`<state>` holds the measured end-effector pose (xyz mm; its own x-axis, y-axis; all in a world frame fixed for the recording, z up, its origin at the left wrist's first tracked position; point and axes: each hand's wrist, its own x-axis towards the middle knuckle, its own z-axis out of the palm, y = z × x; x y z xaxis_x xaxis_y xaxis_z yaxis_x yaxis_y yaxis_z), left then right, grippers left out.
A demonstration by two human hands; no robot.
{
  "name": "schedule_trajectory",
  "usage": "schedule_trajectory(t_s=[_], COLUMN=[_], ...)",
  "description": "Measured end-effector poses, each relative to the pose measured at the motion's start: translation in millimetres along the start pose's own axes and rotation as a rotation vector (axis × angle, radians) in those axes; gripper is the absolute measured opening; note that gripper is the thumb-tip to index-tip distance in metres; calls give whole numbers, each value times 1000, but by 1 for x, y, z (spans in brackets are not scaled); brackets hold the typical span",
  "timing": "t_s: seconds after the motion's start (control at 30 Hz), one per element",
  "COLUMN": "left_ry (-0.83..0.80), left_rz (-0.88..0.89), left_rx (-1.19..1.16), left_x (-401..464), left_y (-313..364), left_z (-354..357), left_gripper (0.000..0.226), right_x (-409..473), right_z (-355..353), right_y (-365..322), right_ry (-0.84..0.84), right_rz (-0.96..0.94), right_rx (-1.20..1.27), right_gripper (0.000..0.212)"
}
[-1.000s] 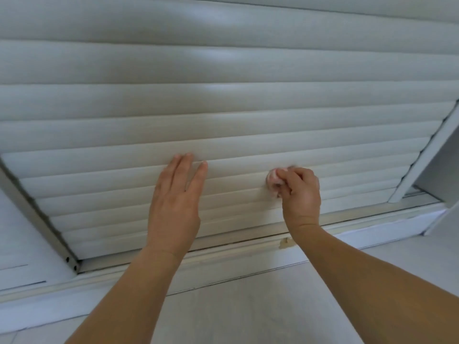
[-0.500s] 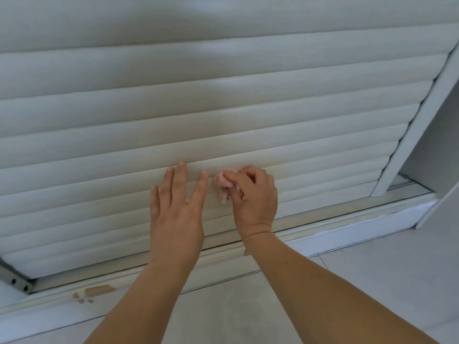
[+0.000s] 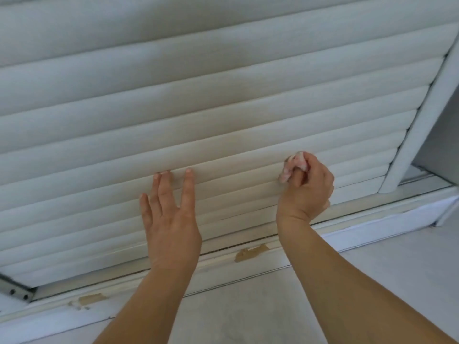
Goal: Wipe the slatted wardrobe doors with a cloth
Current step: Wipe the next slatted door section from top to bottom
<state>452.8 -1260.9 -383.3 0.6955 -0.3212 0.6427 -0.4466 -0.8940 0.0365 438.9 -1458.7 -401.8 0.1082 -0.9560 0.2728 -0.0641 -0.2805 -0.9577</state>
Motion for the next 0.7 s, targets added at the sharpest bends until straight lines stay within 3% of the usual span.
schedule_trajectory(t_s=[0.07, 0.17, 0.33, 0.4, 0.5, 0.63, 0.7], left_ry=[-3, 13, 72, 90, 99, 73, 71], left_rz=[-4, -19, -72, -52, 11, 36, 37], left_rx=[-9, -52, -155, -158, -133, -113, -116], left_x=[1, 6, 11, 12, 14, 16, 18], left_y=[-3, -4, -3, -5, -14, -20, -22], left_z=[-3, -8, -11, -13, -18, -21, -22], left_gripper=[106, 100, 89, 89, 91, 89, 87], right_x=[-16, -56, -117, -108, -84, -50, -49], right_z=[9, 18, 11, 10, 6, -2, 5], right_y=[-12, -29, -46, -51, -65, -81, -88], right_ry=[63, -43, -494, -422, -200, 7, 25], right_rz=[145, 249, -9, -17, 175, 443, 459], right_rx=[79, 84, -78, -48, 155, 676, 644], right_gripper=[38, 14, 19, 16, 26, 27, 25])
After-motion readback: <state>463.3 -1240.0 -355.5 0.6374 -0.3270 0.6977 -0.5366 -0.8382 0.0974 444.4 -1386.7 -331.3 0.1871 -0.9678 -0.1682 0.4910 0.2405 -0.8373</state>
